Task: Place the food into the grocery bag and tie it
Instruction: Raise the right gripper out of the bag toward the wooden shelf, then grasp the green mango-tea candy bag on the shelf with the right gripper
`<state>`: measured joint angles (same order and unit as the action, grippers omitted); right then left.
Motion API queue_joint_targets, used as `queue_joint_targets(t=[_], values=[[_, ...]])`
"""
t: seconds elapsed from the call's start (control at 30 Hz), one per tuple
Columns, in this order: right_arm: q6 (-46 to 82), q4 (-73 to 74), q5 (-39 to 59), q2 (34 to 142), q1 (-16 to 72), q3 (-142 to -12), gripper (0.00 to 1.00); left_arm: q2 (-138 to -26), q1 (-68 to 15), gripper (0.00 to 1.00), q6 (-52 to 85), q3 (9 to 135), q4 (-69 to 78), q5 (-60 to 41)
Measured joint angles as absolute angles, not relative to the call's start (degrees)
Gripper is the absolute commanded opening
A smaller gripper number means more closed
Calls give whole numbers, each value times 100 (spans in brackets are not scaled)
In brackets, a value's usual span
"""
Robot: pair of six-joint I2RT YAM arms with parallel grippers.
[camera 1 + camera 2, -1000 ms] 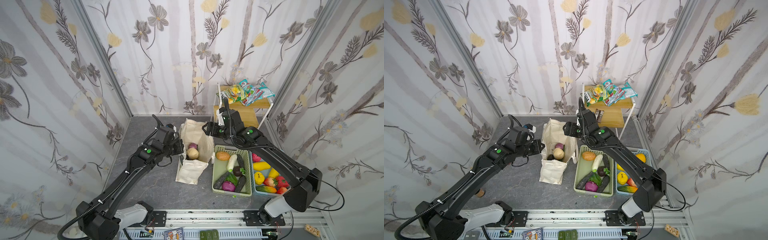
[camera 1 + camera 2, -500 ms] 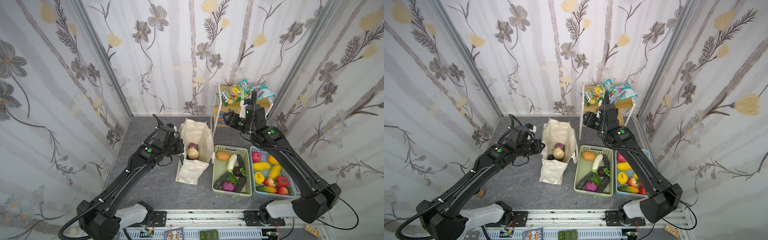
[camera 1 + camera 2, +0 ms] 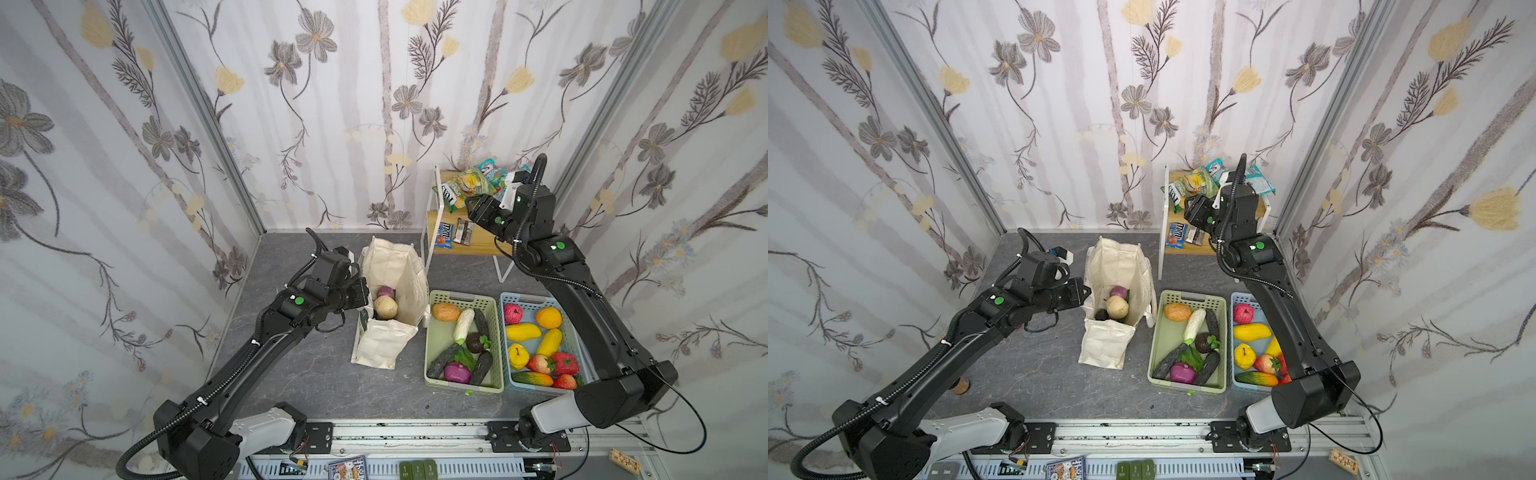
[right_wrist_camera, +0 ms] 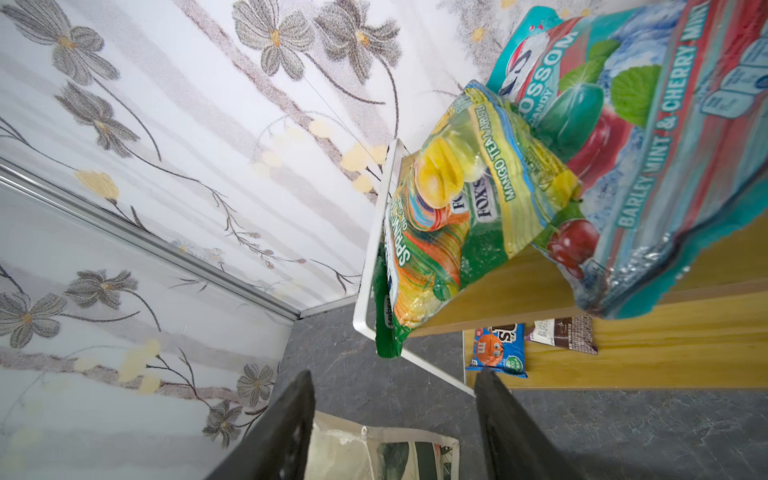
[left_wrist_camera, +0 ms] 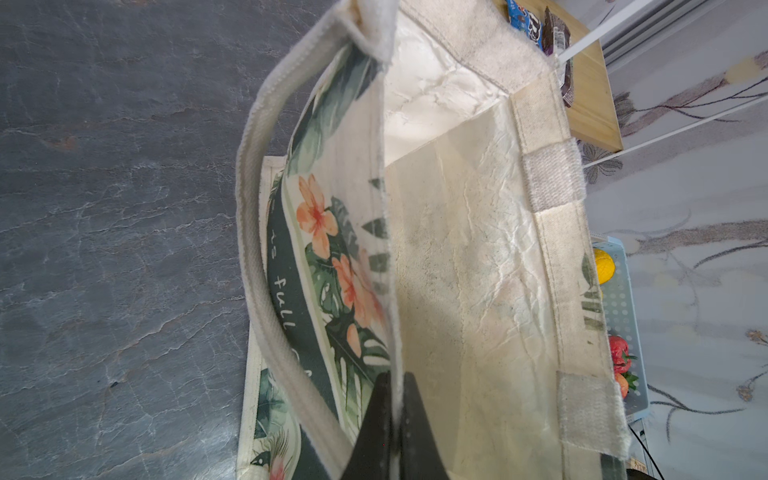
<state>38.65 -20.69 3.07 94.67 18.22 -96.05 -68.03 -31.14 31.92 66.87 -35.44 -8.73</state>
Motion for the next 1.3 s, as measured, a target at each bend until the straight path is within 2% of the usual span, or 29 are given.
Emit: queue_joint_targets(t=[0.63, 1.3], values=[[4331, -1695, 1000, 10042, 1533, -9830, 61, -6842, -3166, 0, 3238, 6698, -3542, -773], [4703, -1653, 1157, 10289, 1391, -9896, 66, -6954, -3166, 0, 3236, 6801, -3542, -773]])
